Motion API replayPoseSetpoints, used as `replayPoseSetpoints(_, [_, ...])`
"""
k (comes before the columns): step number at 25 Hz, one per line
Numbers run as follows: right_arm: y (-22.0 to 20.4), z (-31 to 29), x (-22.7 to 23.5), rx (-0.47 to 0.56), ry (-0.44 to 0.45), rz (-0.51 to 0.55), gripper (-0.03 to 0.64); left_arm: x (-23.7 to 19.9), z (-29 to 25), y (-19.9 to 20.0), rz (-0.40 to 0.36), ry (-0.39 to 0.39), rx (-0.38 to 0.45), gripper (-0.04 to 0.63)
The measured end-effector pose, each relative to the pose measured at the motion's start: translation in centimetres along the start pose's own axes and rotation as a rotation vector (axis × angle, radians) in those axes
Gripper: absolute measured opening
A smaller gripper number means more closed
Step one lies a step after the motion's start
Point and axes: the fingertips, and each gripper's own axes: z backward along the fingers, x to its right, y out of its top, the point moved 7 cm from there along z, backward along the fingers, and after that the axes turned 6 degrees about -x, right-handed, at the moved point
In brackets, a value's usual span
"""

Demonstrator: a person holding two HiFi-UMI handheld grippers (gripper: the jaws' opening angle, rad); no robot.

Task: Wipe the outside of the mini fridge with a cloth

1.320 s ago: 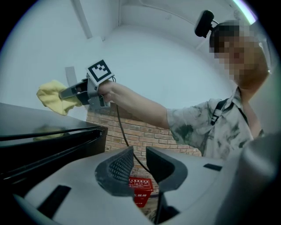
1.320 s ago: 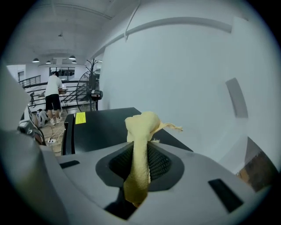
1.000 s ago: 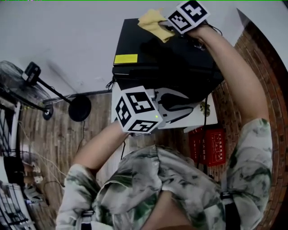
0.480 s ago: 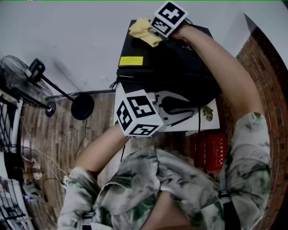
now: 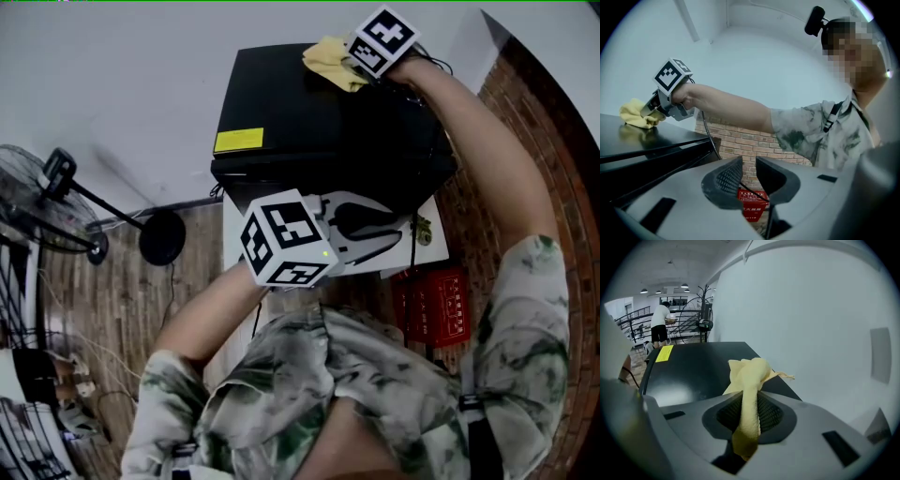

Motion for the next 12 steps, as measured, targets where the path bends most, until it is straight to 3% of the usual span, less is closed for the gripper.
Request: replayPoseSetpoints(12, [-7.5,3.2,6.4,-0.065,-0.089,-0.075,0.084,-0.7,-3.9,1.1,-0.014,-0.045,-0.001,0.086])
